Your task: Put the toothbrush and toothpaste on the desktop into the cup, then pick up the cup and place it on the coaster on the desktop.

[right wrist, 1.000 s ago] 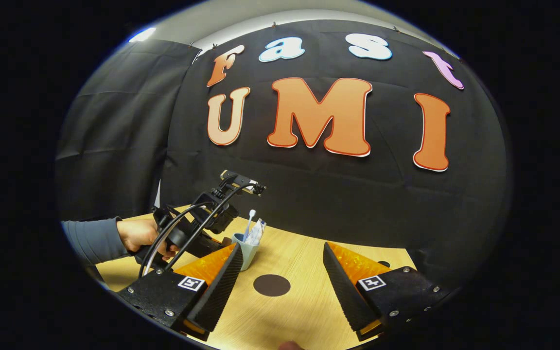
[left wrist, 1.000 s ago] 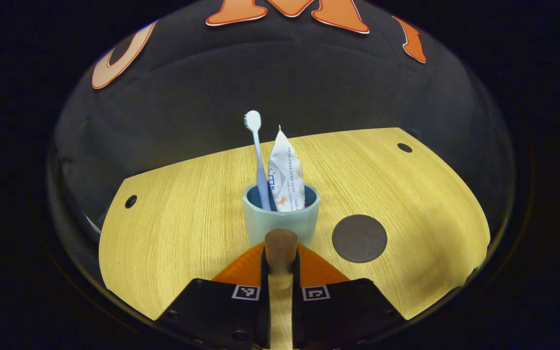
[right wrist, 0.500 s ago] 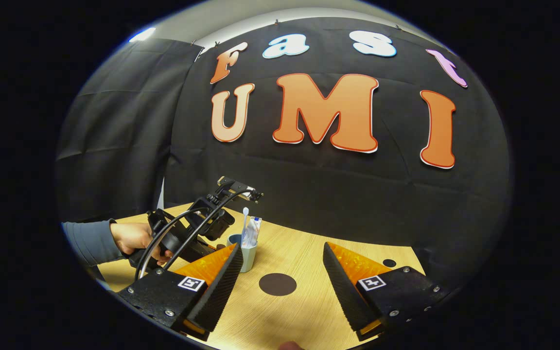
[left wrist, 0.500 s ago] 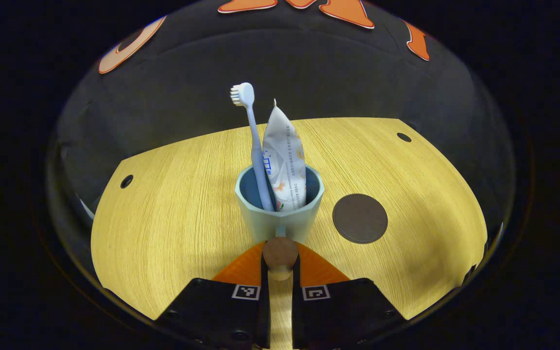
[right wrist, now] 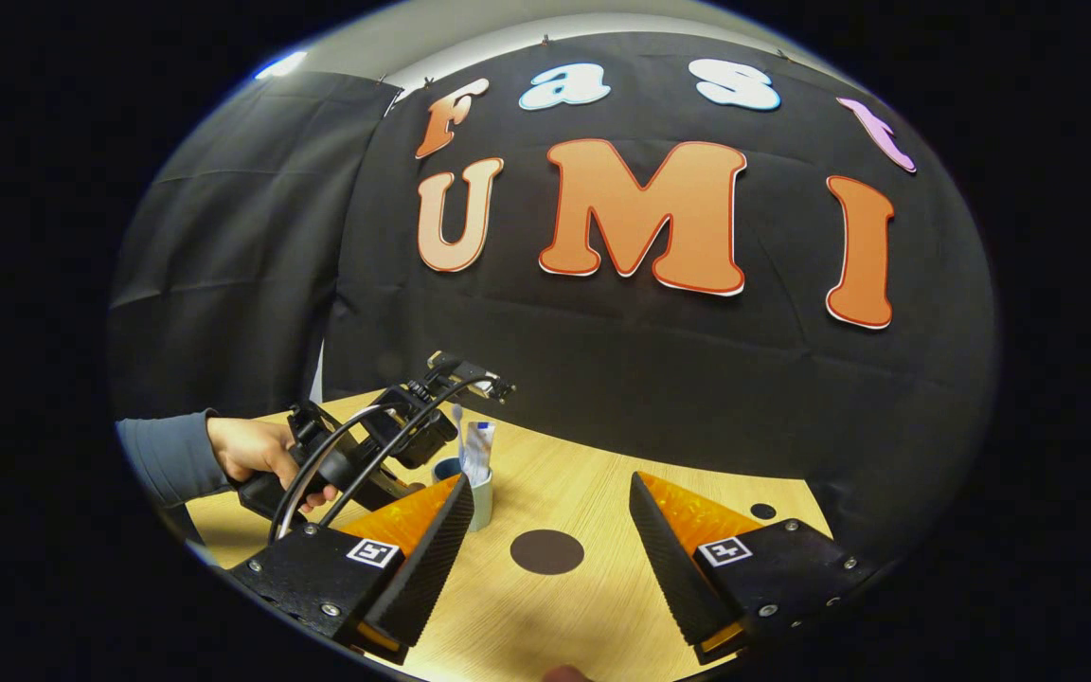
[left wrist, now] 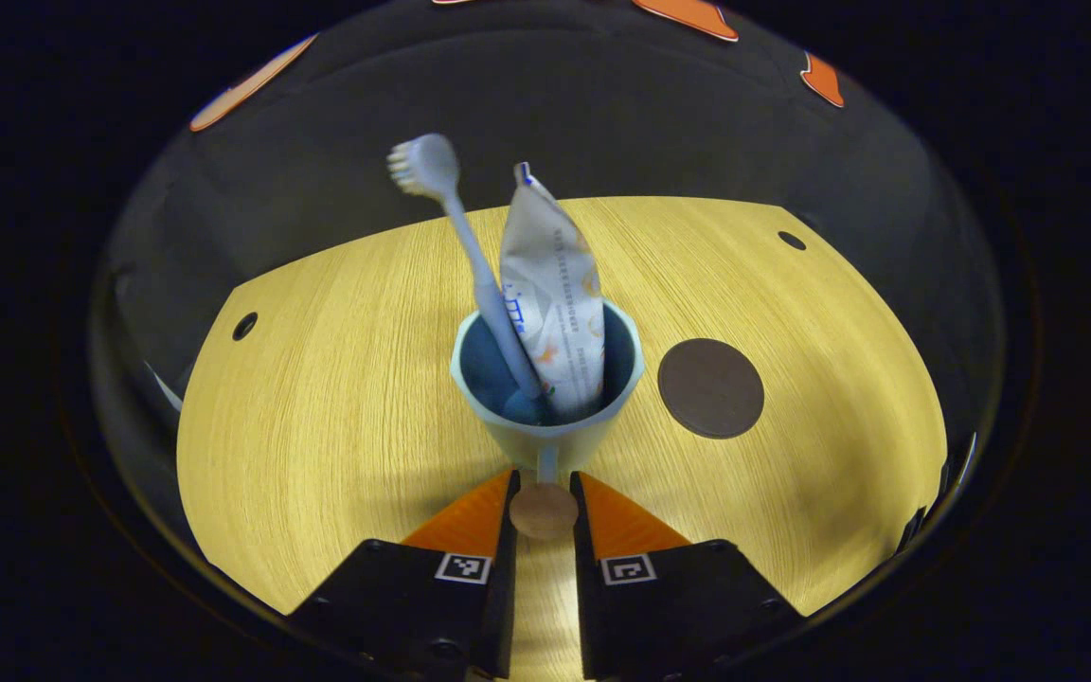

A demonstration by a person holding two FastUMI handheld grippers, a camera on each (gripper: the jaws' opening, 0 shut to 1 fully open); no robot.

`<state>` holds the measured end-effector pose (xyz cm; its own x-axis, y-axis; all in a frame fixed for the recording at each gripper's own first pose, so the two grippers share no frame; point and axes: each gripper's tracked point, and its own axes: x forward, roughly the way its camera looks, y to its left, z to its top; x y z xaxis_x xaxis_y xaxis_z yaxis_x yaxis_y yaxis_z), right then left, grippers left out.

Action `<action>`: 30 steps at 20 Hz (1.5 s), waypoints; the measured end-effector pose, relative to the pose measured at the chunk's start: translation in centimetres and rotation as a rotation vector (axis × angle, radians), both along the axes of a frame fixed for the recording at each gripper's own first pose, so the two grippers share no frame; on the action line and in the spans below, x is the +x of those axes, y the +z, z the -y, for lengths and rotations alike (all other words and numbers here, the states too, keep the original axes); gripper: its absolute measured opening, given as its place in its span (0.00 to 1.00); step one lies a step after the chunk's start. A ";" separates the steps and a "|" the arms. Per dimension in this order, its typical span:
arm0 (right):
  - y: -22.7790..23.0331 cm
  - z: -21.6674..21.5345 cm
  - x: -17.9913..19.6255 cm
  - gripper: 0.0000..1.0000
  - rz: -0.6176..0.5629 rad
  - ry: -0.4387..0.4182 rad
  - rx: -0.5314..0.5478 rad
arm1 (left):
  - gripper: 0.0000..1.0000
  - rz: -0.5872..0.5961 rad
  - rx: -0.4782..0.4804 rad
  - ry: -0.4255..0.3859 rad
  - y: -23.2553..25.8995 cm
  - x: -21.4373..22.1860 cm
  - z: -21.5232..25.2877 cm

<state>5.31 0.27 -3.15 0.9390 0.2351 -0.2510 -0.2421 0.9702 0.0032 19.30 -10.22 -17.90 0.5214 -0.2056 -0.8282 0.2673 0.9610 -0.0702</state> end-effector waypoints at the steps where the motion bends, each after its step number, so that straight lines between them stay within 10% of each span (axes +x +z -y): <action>1: 0.1 0.0 0.0 0.99 0.002 0.000 -0.001 | 0.28 0.005 0.012 -0.009 0.2 0.4 0.2; 6: 0.3 0.5 -0.2 0.99 0.006 -0.009 0.003 | 0.55 -0.006 0.070 -0.059 0.7 1.0 0.0; 16: -0.7 1.8 0.0 0.99 -0.002 -0.030 0.048 | 0.52 -0.115 0.176 -0.092 -2.0 1.4 -0.3; 17: -1.0 1.6 0.1 0.99 -0.009 -0.027 0.063 | 0.38 -0.110 0.163 -0.094 -2.8 1.8 0.0; 22: -2.1 1.6 0.3 0.99 -0.036 -0.025 0.070 | 0.26 -0.101 0.124 -0.088 -2.0 2.4 -0.1; 30: -2.1 1.9 0.0 0.99 -0.035 -0.037 0.050 | 0.24 -0.079 0.087 -0.043 -1.3 6.6 0.8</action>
